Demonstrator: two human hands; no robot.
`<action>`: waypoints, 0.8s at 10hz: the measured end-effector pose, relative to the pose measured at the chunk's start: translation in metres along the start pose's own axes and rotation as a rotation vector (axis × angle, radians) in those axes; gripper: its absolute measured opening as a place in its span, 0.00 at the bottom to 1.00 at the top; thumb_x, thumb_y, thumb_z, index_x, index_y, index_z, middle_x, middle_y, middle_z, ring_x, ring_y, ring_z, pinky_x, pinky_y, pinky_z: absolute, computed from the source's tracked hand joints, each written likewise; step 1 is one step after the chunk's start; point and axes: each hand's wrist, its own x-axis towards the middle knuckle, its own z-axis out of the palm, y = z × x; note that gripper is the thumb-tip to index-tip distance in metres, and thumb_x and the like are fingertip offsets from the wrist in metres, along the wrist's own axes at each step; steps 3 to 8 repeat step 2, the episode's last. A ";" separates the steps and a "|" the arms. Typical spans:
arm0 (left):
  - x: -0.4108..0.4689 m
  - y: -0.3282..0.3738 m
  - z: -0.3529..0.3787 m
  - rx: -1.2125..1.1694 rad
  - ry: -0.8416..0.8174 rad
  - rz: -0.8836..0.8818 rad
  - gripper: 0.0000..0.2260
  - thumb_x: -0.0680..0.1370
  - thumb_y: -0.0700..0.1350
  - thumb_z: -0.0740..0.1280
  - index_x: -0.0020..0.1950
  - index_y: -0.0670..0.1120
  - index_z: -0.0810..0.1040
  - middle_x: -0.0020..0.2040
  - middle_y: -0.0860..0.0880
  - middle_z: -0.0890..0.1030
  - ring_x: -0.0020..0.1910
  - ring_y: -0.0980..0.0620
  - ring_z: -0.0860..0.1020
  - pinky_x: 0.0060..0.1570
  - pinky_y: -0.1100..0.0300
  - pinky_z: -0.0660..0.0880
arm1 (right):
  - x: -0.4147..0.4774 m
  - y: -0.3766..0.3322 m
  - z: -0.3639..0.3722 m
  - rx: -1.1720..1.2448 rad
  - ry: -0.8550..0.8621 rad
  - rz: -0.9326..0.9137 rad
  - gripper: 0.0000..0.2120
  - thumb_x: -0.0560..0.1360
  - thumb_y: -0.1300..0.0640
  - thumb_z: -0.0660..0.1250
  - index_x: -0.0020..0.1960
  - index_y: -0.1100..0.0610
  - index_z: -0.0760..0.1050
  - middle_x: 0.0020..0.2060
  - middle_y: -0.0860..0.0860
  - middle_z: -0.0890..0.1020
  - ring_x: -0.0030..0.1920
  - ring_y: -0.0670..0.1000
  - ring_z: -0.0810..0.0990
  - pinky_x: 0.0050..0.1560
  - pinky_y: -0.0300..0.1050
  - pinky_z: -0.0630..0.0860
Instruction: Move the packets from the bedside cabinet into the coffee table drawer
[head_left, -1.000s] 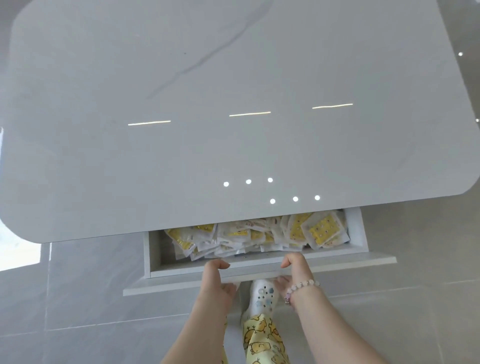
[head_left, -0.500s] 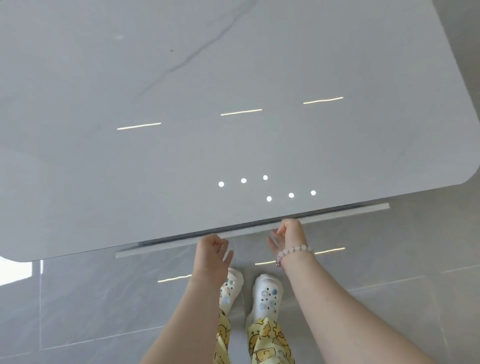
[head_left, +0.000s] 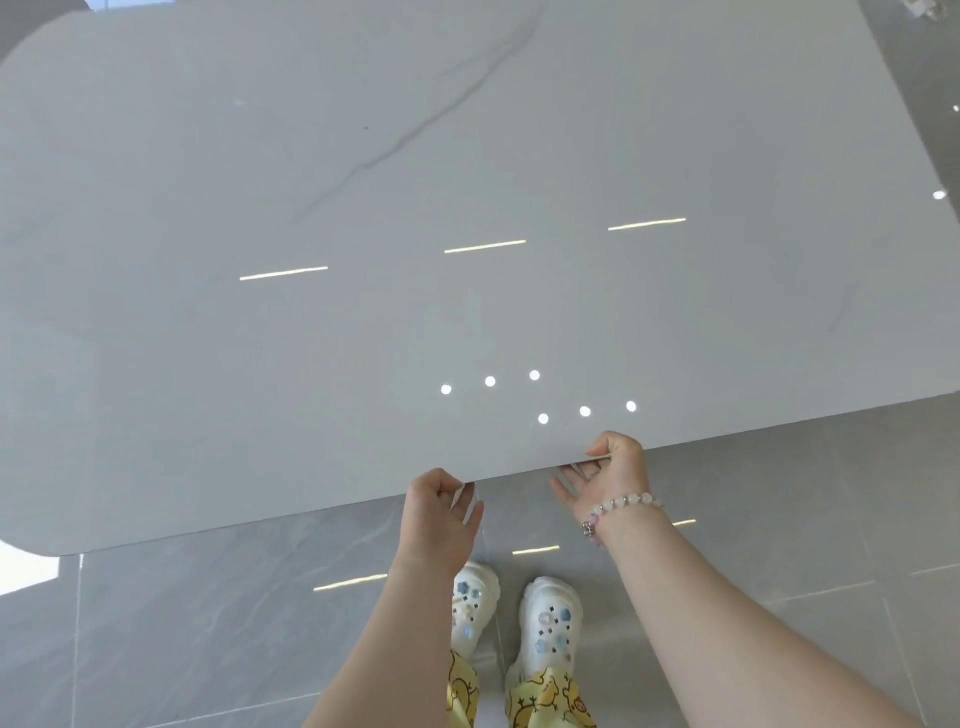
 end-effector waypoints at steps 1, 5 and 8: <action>-0.009 0.013 -0.001 0.145 0.012 -0.046 0.06 0.75 0.39 0.61 0.50 0.41 0.72 0.49 0.45 0.75 0.56 0.46 0.74 0.59 0.55 0.69 | -0.009 -0.007 0.007 -0.299 0.057 0.046 0.10 0.67 0.57 0.62 0.46 0.60 0.73 0.51 0.55 0.78 0.47 0.54 0.78 0.58 0.48 0.73; -0.040 0.036 0.003 0.417 0.151 0.034 0.12 0.76 0.43 0.64 0.57 0.41 0.72 0.56 0.44 0.76 0.54 0.46 0.75 0.53 0.56 0.70 | -0.047 -0.025 0.023 -0.655 0.155 -0.078 0.18 0.73 0.55 0.64 0.60 0.62 0.72 0.50 0.57 0.76 0.47 0.56 0.76 0.49 0.44 0.72; -0.040 0.036 0.003 0.417 0.151 0.034 0.12 0.76 0.43 0.64 0.57 0.41 0.72 0.56 0.44 0.76 0.54 0.46 0.75 0.53 0.56 0.70 | -0.047 -0.025 0.023 -0.655 0.155 -0.078 0.18 0.73 0.55 0.64 0.60 0.62 0.72 0.50 0.57 0.76 0.47 0.56 0.76 0.49 0.44 0.72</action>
